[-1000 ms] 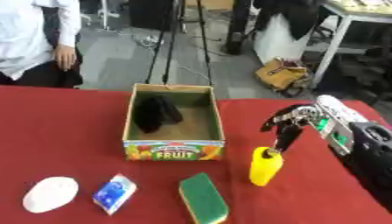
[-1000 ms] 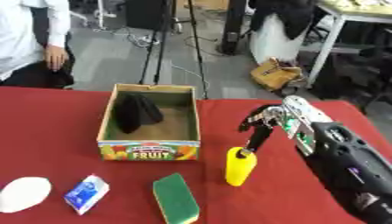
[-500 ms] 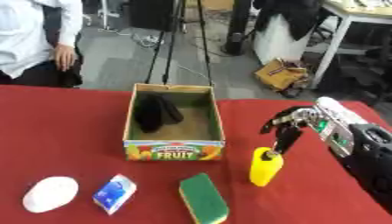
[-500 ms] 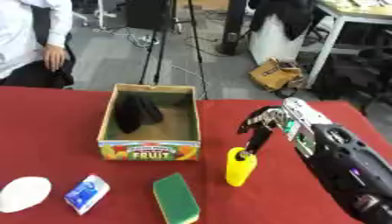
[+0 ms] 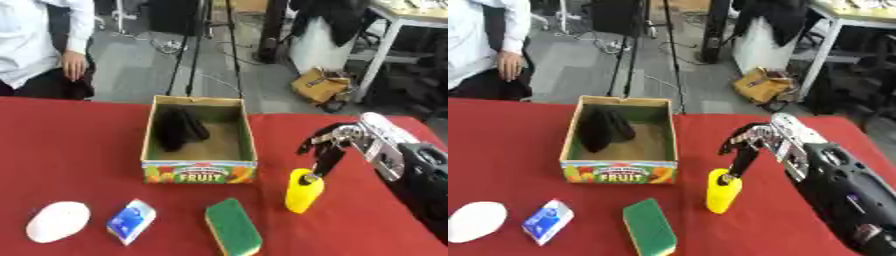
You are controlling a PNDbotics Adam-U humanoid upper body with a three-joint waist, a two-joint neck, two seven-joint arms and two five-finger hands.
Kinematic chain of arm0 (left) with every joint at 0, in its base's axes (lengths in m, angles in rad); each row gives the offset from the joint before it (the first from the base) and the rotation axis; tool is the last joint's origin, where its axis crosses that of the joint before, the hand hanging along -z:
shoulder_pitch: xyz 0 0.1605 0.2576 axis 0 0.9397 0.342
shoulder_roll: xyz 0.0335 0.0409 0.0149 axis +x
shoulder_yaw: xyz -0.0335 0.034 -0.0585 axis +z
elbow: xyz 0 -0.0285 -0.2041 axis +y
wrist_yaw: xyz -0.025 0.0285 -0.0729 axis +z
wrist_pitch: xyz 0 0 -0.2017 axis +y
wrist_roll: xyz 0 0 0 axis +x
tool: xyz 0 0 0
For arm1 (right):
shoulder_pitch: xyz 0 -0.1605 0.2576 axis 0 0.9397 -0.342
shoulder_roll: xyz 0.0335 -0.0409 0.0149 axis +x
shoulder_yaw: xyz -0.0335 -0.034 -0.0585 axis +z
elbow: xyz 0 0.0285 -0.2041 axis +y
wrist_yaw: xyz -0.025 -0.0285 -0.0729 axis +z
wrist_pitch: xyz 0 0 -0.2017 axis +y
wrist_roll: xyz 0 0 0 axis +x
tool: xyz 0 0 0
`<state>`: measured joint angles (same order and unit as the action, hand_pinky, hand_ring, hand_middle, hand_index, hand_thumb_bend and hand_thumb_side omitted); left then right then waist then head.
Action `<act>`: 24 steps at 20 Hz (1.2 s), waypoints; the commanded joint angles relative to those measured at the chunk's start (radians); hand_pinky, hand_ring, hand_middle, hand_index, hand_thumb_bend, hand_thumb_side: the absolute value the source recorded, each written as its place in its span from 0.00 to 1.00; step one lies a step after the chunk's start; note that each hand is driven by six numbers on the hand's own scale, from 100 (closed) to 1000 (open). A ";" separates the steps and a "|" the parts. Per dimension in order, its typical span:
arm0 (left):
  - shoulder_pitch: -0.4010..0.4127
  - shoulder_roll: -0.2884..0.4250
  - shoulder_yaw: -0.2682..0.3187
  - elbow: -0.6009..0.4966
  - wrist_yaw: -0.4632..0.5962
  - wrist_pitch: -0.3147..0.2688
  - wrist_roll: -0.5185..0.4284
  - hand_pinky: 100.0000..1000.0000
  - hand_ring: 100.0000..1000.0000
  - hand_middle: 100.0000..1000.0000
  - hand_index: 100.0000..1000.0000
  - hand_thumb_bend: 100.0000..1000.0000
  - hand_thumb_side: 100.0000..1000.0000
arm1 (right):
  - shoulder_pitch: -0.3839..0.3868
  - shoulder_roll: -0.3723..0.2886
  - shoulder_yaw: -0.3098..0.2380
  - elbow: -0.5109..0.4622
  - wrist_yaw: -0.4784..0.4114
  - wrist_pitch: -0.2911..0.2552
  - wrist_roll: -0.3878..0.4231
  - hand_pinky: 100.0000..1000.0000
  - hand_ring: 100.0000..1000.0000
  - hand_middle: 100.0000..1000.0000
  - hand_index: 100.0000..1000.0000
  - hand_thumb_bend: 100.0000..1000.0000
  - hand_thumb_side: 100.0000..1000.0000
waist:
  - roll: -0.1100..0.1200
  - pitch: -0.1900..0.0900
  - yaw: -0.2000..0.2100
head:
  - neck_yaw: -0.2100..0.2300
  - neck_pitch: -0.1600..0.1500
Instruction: Pick up objects on the table and place them in the box.
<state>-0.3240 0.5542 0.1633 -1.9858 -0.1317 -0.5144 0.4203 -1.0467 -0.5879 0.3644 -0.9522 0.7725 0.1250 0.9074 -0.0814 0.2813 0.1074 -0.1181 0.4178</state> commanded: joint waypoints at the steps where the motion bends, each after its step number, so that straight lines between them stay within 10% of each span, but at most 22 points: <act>1: -0.011 0.028 0.013 -0.014 0.005 0.000 -0.001 0.94 0.95 0.80 0.88 0.00 1.00 | -0.017 -0.037 -0.005 -0.005 -0.001 -0.003 0.000 0.86 0.95 1.00 1.00 0.48 0.43 | 0.005 -0.017 0.001 | 0.001 -0.012; 24: -0.004 0.036 0.017 -0.014 0.000 0.005 -0.002 0.93 0.95 0.79 0.85 0.00 1.00 | -0.003 -0.105 0.019 -0.106 -0.020 -0.013 0.000 0.87 0.97 1.00 1.00 0.49 0.47 | -0.005 -0.020 -0.010 | -0.014 -0.013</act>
<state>-0.3232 0.5548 0.1693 -1.9858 -0.1316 -0.5134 0.4194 -1.0360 -0.6447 0.3857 -1.0285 0.7640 0.1097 0.9079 -0.0914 0.2828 0.0981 -0.1284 0.4171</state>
